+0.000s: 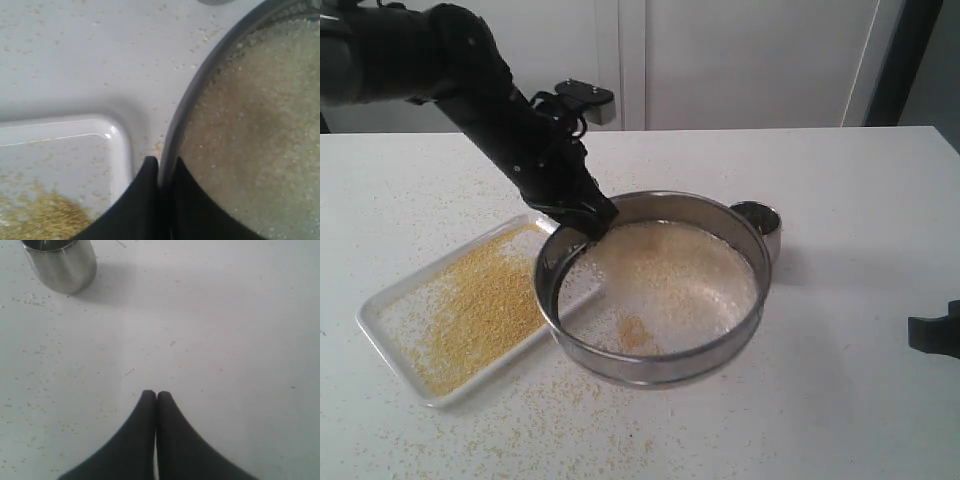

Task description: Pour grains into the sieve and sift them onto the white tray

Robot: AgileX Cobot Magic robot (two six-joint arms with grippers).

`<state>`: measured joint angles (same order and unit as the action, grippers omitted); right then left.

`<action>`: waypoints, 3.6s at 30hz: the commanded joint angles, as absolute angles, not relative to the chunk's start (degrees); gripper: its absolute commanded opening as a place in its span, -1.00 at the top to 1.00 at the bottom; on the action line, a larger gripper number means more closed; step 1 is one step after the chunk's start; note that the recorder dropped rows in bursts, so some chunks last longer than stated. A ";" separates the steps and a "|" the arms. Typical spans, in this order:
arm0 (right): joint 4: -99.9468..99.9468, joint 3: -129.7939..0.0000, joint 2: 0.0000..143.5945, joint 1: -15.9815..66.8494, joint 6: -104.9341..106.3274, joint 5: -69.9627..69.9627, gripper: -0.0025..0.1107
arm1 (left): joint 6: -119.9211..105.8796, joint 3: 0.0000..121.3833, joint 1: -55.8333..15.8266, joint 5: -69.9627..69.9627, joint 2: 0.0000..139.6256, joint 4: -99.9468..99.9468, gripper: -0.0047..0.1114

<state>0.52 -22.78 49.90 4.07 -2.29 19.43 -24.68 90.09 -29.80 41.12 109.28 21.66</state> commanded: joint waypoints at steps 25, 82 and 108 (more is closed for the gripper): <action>0.51 -22.61 49.81 3.92 -2.41 19.20 0.96 | -22.53 82.62 -38.96 20.61 118.00 25.27 0.92; 0.63 -22.61 49.81 3.92 -2.41 19.20 0.96 | 0.00 66.41 -37.83 53.81 82.93 10.09 0.92; 0.51 -22.61 49.81 3.92 -2.41 19.20 0.96 | 0.38 60.25 -33.93 36.00 62.85 -4.34 0.92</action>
